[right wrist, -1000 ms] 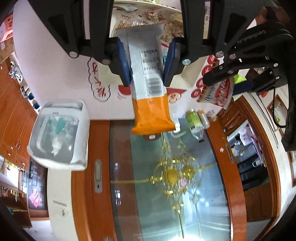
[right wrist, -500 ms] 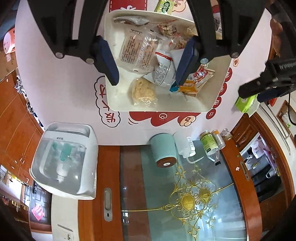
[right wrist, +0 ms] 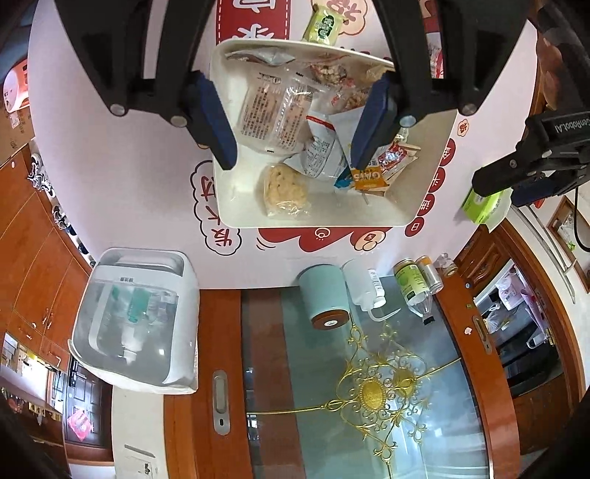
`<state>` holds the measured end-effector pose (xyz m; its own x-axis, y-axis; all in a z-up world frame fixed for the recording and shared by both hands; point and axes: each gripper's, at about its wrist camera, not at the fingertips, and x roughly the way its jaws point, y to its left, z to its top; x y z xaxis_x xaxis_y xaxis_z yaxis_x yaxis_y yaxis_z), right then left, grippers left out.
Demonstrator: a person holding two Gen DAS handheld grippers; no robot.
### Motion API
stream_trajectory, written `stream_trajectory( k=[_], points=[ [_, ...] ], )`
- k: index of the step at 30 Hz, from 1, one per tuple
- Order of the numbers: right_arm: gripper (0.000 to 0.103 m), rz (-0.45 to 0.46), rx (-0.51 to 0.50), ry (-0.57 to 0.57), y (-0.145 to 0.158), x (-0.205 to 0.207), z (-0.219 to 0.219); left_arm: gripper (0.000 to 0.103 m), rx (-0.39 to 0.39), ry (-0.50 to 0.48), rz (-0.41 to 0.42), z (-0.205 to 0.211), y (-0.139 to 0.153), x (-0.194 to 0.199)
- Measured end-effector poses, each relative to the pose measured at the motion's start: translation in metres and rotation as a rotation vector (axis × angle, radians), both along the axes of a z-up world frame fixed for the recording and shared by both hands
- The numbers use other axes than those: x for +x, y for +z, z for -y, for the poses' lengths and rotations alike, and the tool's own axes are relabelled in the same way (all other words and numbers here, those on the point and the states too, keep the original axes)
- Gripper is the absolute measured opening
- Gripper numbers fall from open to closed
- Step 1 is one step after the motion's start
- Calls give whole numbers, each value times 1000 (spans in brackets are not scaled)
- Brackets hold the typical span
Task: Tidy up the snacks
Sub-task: 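Withdraw both grippers from the tray toward the last snacks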
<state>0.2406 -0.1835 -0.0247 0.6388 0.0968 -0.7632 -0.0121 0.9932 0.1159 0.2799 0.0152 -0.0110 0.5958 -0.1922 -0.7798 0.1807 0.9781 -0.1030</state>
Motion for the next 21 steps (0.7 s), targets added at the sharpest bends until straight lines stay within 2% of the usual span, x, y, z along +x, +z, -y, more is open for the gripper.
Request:
stream_trajectory(
  k=[10, 13, 18, 21],
  points=[
    [65, 1, 10, 5, -4, -22, -11, 102, -6, -17, 6, -9, -1, -24],
    [73, -5, 6, 6, -8, -33, -14, 102, -35, -20, 18, -18, -3, -38],
    [73, -17, 13, 3, -20, -53, -16, 103, -71, -10, 28, -34, -9, -62],
    [73, -26, 12, -1, -30, -70, -18, 103, -58, -4, 40, -42, -15, -76]
  ],
)
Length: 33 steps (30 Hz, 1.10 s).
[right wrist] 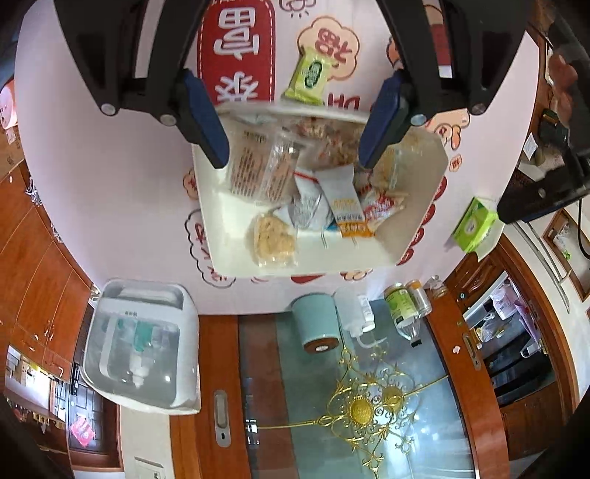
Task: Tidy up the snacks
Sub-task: 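Withdraw both grippers from the tray toward the last snacks, then grasp the dark brownie pack with the left gripper while the right grasps the green cake pack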
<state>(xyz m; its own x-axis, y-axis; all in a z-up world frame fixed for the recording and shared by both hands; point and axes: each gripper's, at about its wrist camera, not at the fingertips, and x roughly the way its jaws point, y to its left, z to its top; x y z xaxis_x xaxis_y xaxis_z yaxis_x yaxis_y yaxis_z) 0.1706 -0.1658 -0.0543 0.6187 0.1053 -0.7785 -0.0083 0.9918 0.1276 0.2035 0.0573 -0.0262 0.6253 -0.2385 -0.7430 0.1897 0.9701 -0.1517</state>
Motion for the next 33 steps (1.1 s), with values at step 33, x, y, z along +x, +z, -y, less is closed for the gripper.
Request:
stream_trajectory(
  k=[33],
  points=[
    [73, -257, 51, -17, -138, -18, -26, 99, 149, 101, -260, -3, -184, -19]
  ],
)
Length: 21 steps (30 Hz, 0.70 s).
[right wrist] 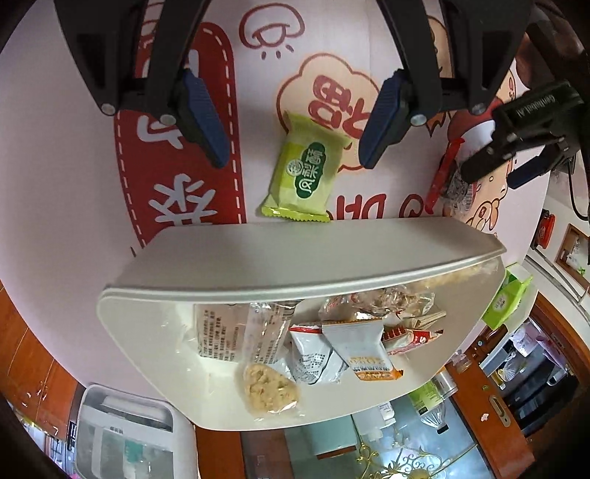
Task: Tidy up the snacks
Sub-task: 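Grasp the dark brownie pack with the left gripper while the right grasps the green cake pack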
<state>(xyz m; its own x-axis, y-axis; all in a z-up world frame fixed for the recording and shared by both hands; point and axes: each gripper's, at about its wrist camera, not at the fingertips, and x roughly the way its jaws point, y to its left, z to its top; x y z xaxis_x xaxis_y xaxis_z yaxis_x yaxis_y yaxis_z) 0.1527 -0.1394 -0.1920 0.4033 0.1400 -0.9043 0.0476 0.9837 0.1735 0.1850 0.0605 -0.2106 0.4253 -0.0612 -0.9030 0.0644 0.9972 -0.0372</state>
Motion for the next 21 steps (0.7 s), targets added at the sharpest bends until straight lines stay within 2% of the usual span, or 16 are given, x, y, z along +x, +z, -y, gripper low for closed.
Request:
stream_trajectory(
  k=[3, 6, 10, 12, 13, 14, 15, 17, 21],
  points=[
    [73, -6, -10, 3, -7, 5, -2, 95, 6, -8, -16, 5, -9, 4],
    [73, -18, -20, 12, -16, 9, -4, 84, 11, -12, -40, 9, -19, 8],
    [73, -10, -37, 18, -23, 9, -5, 74, 39, -26, -19, 15, -22, 9],
    [72, -2, -54, 30, -23, 8, -8, 62, 35, -27, -4, 16, -21, 8],
    [72, 6, -60, 32, -23, 8, -9, 53, 32, -38, 0, 18, -20, 8],
    [67, 10, -63, 32, -22, 7, -9, 46, 35, -45, 4, 19, -19, 7],
    [61, 13, -78, 30, -22, 7, -10, 44, 46, -49, 6, 22, -18, 6],
    [38, 26, -136, 48, -22, 6, -14, 40, 70, -53, 14, 27, -17, 5],
    [37, 25, -134, 53, -20, 5, -13, 40, 70, -43, 14, 26, -16, 1]
  ],
)
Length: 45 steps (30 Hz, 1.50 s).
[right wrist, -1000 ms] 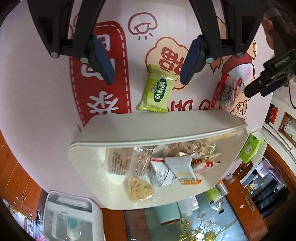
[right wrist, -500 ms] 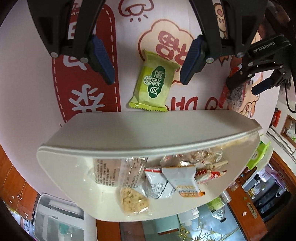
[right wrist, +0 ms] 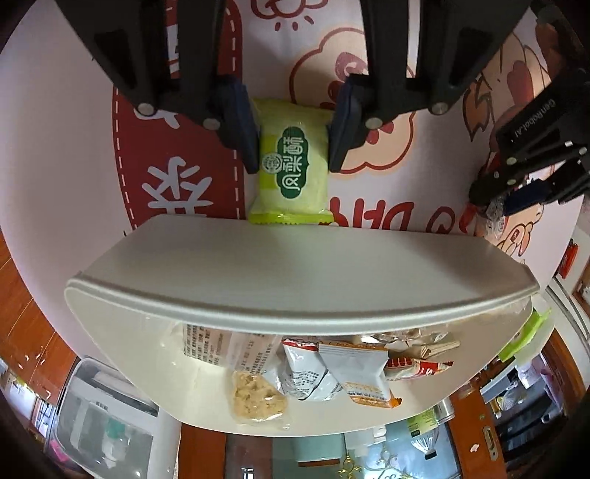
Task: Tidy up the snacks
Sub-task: 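Grasp the dark brownie pack with the left gripper while the right grasps the green cake pack, then lift both packs over the white tray and release them inside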
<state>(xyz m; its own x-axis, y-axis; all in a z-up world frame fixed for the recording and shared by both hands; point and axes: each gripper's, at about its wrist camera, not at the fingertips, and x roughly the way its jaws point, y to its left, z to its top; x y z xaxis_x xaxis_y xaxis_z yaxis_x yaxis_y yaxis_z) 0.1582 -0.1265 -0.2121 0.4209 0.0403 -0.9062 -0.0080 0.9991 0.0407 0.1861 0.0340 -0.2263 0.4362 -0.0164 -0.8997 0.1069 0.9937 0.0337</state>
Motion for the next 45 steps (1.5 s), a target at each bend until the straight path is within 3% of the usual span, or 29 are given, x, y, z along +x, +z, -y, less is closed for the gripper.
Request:
stream_trajectory(
  k=[9, 26, 31, 37, 45],
  points=[
    [37, -9, 45, 1, 0, -12, 0, 40, -36, 9, -15, -4, 7, -15],
    [37, 14, 115, 35, 29, -57, -13, 40, -89, -60, 1, 12, 65, -62],
    [37, 82, 139, 15, 58, -57, -8, 40, -107, -107, 41, 21, 99, -59],
    [37, 209, 137, -1, 103, -48, 2, 40, -117, -157, 148, 32, 151, -44],
    [37, 410, 69, -18, 171, -18, 15, 40, -108, -131, 299, 37, 215, 5]
  ],
)
